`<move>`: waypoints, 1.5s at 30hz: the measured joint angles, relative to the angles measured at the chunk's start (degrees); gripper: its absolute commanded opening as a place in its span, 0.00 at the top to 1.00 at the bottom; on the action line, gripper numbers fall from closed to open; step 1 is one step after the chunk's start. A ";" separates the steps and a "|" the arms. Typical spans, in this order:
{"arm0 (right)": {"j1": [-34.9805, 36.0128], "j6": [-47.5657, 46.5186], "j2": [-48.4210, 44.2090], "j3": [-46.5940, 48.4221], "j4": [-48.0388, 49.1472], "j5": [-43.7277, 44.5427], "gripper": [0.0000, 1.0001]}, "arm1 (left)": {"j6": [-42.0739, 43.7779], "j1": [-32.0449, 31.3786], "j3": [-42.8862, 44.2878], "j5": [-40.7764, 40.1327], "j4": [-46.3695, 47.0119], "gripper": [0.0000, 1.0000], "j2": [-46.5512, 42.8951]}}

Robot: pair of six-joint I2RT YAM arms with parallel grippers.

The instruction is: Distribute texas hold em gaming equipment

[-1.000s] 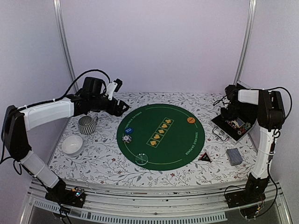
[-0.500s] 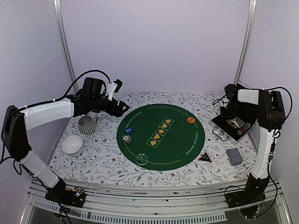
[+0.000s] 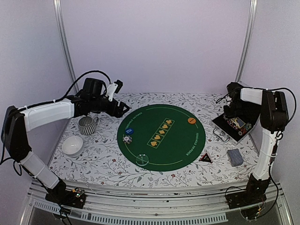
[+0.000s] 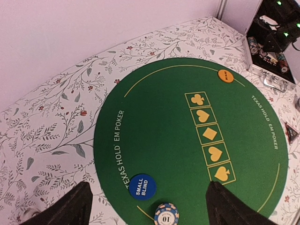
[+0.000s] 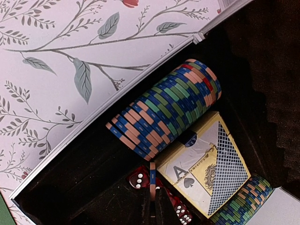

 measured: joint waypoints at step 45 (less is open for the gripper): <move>-0.09 -15.54 8.35 12.24 -7.34 -9.70 0.97 | 0.04 0.57 -0.22 0.68 0.07 0.14 -0.81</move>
